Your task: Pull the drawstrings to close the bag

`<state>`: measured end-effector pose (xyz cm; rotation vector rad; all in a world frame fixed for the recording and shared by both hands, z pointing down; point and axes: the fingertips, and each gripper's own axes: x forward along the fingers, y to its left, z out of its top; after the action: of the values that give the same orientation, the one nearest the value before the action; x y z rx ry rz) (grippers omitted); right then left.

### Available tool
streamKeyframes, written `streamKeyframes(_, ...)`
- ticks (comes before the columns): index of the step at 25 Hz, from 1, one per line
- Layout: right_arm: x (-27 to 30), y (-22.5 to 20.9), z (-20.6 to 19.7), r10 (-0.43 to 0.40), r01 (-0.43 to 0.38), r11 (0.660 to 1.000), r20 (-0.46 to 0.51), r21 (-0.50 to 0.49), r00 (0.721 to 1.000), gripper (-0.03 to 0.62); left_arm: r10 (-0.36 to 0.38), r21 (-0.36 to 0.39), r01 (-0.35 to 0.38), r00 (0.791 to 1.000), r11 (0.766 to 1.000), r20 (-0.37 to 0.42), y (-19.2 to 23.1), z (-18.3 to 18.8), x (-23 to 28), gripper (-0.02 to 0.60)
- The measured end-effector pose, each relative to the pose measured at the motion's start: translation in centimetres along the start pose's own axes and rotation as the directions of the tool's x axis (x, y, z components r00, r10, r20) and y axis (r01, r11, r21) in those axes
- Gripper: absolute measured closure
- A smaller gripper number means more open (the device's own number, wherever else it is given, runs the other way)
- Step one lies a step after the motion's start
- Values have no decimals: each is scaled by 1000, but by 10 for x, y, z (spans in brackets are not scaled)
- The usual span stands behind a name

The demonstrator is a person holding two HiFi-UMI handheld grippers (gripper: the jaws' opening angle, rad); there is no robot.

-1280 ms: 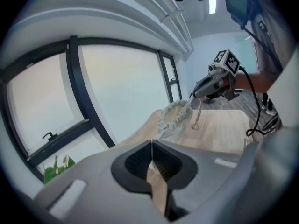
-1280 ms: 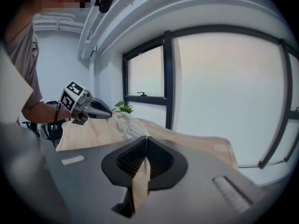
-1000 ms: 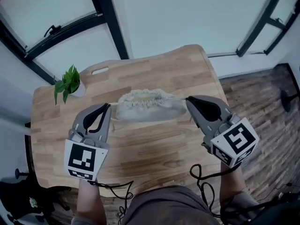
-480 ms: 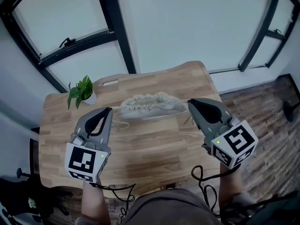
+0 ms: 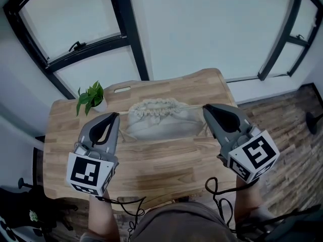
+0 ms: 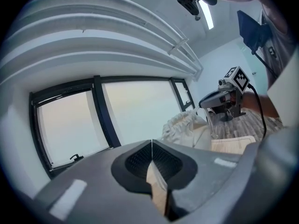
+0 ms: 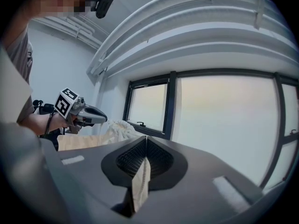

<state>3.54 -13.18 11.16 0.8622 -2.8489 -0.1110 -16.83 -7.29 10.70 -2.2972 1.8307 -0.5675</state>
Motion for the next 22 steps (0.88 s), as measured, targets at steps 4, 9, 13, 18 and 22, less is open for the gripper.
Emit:
streamKeyframes(4,-2,3,4,-4,5,1000,9,-13,1000,560,8,-1,-8,1000,1000,5,0,3,-5,572)
streamKeyframes(9,-3,7,7,0,1,1000,19,-20,1000,560,18,-3,-18,1000,1000,9,1,5,-9,572)
streamKeyframes(13,-5,9,9,-2,2,1000,27,-26,1000,560,21,-4,-21,1000,1000,14,1,6,-12,572)
streamKeyframes(18,-7,10,12,-3,4,1000,34,-30,999,560,25,-4,-24,1000,1000,13,0,9,-15,572)
streamKeyframes(22,-7,10,12,-5,6,999,33,-32,999,560,24,-5,-23,1000,1000,16,-1,9,-16,572)
